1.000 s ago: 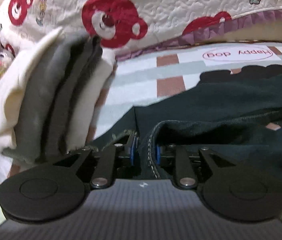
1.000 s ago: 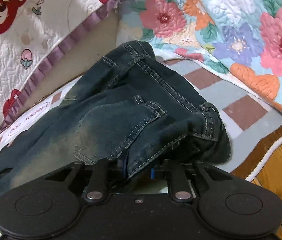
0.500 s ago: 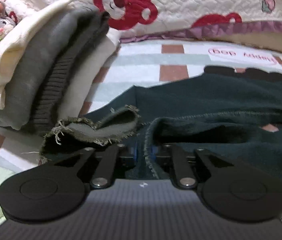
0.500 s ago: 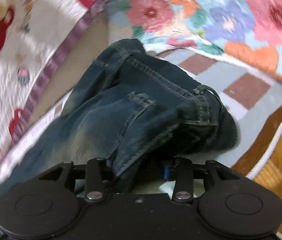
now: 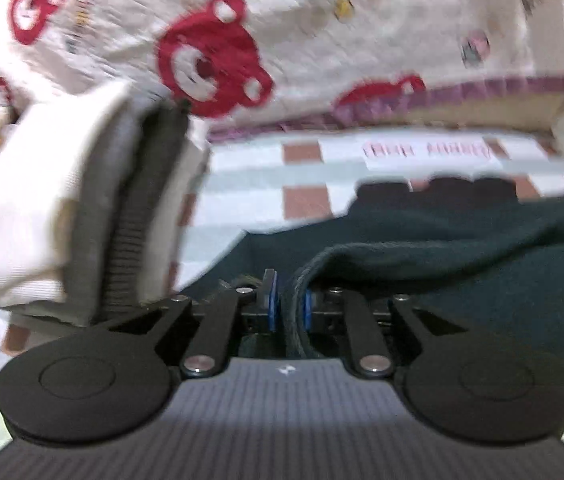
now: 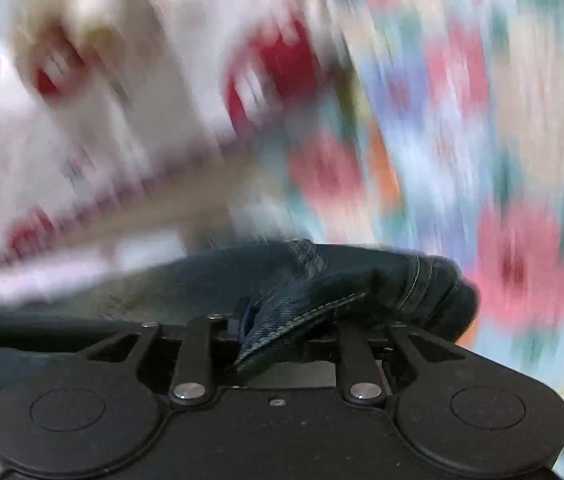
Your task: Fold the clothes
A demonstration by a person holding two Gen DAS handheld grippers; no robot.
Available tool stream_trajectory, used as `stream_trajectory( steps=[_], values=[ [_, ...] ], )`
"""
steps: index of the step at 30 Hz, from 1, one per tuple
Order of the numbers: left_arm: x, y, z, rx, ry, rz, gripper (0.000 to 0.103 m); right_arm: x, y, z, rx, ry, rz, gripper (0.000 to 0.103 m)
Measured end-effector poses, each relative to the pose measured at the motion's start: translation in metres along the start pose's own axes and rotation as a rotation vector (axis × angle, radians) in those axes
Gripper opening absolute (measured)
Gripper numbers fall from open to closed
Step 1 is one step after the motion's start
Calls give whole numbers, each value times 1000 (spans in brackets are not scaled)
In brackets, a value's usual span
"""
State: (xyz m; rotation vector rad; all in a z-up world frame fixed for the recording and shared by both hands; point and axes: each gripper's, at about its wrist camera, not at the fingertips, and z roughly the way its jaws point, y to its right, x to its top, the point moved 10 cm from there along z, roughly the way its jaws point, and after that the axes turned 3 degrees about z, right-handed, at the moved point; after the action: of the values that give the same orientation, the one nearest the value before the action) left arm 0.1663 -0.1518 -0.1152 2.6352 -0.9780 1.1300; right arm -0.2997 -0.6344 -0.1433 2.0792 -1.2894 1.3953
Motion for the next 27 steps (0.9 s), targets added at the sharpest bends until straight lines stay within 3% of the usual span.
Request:
stream_trajectory(
  steps=[6,8,11,15,17,20,24,27],
  values=[
    [-22,20,59,86,-108,32,21,-67,44,50,-82,-283,140,32],
    [-21,12,65,79,-116,-32,30,-63,41,41,-96,-287,74,42],
    [-12,-5,56,55,-92,-136,48,-57,37,27,-122,-288,-28,47],
    [-8,-30,45,-110,-95,-431,49,-52,24,9,-164,-254,-173,47],
    [-12,-30,40,-107,-105,-384,48,-47,11,1,-174,-217,-235,47],
    [-18,-31,32,-99,-115,-305,49,-34,-10,-12,-123,-158,-247,46],
    [-12,-12,22,37,-24,26,50,-21,-59,-23,60,-119,-260,46],
    [-9,-1,23,67,-4,139,50,-26,-109,-21,207,-139,-332,46]
  ],
)
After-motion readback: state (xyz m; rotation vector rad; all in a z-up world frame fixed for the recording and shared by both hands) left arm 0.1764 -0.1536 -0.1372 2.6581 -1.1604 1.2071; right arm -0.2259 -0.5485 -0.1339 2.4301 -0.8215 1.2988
